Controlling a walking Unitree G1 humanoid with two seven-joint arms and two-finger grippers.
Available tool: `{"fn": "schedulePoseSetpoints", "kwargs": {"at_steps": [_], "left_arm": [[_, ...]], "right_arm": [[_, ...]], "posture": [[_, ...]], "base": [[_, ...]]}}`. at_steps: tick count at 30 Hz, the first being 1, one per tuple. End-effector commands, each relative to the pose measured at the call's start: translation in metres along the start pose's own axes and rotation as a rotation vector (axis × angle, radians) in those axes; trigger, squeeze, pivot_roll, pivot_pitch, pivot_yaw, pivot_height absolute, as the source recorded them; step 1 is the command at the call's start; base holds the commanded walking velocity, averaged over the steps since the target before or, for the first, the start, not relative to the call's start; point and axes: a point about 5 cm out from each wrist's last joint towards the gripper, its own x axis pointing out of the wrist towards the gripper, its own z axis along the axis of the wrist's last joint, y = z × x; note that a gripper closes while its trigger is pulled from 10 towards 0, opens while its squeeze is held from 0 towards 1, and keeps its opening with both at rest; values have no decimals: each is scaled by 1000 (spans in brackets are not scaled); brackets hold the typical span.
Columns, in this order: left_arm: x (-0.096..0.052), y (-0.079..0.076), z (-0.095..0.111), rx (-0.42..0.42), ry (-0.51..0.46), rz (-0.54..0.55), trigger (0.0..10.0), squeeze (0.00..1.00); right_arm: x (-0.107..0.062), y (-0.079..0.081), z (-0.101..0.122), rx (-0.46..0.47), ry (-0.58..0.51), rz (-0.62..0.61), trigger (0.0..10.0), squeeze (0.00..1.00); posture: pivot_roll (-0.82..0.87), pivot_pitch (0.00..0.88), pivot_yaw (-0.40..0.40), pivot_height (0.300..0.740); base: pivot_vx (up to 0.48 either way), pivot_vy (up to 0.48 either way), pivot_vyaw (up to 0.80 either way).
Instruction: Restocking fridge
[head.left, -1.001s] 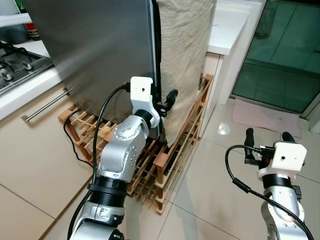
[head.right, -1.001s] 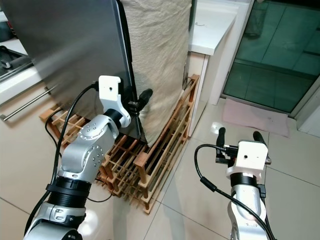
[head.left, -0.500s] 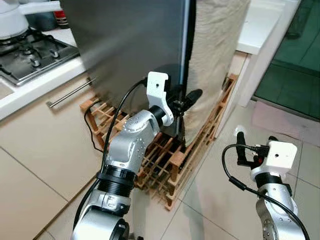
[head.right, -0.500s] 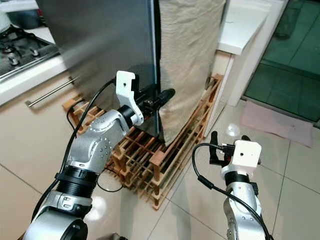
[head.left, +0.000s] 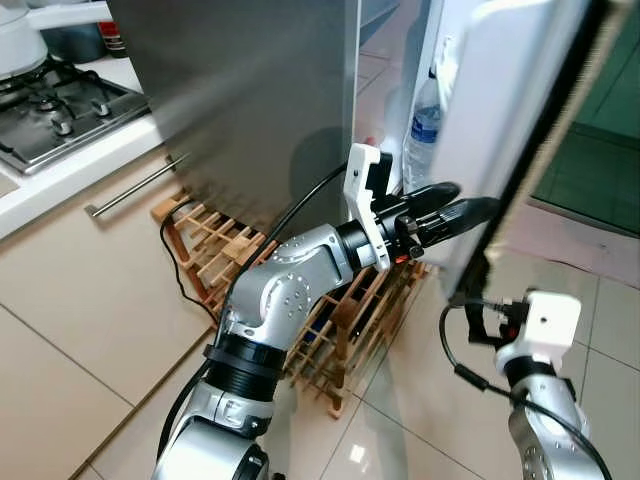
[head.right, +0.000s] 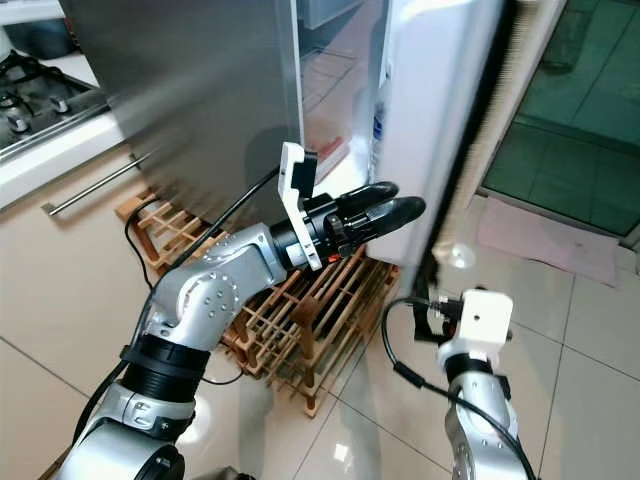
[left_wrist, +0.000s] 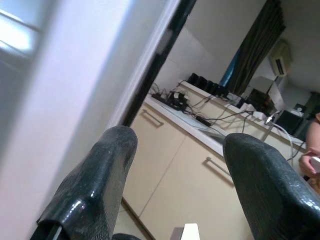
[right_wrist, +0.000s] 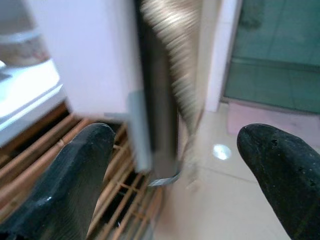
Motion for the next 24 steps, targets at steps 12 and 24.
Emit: {"fn": "schedulePoseSetpoints", "kwargs": {"at_steps": [12,24], "left_arm": [[-92,64,25,287,-29,741,10000,0],[-217,75,1,505,48,1489,10000,0]], "right_arm": [[9,5,13,0,-63,16,10000,0],[31,18,40,-9,-165,56,10000,0]], "posture": [[-152,0,55,740],[-103,0,44,740]], "base": [[0,0,0],[0,0,91]]}}
